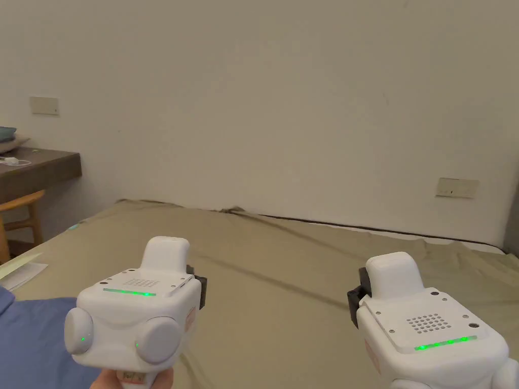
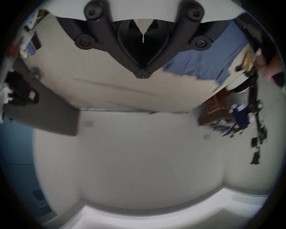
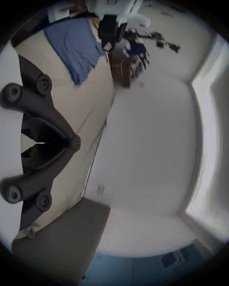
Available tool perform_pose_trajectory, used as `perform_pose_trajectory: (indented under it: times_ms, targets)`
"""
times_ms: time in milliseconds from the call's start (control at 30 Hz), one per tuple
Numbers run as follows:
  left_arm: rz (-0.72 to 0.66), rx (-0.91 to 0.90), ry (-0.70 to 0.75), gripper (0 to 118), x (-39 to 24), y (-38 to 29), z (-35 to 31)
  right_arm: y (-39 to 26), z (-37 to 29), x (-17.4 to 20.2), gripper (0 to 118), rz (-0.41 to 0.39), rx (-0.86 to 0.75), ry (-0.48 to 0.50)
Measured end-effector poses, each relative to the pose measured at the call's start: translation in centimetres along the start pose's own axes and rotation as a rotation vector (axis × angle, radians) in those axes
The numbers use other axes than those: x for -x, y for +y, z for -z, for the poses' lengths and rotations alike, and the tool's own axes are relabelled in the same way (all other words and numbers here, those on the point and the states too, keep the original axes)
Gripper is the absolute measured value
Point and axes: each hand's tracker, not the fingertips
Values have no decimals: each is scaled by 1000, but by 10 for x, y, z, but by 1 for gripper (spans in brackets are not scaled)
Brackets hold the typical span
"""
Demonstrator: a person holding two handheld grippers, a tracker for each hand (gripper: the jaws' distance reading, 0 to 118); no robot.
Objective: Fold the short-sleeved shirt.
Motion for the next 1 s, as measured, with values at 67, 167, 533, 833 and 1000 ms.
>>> perform_pose_trajectory:
  times_ms: [67,167,533,833,1000]
  targets:
    - [-43,107,127,0,53,-35,-3,1,15,53,2,6,25,168]
    - [-140,235,265,0,128,-82,-19,-4,37,137,2,3,84,399]
    - [-229,349,294,64,210,-128,6,-23,100,225,2,38,222,534]
    - [55,596,42,88,136,-131,252,-72,116,132,2,21,326,307]
    - [61,777,73,94,143,-171,352,-115,133,94,2,69,455,260]
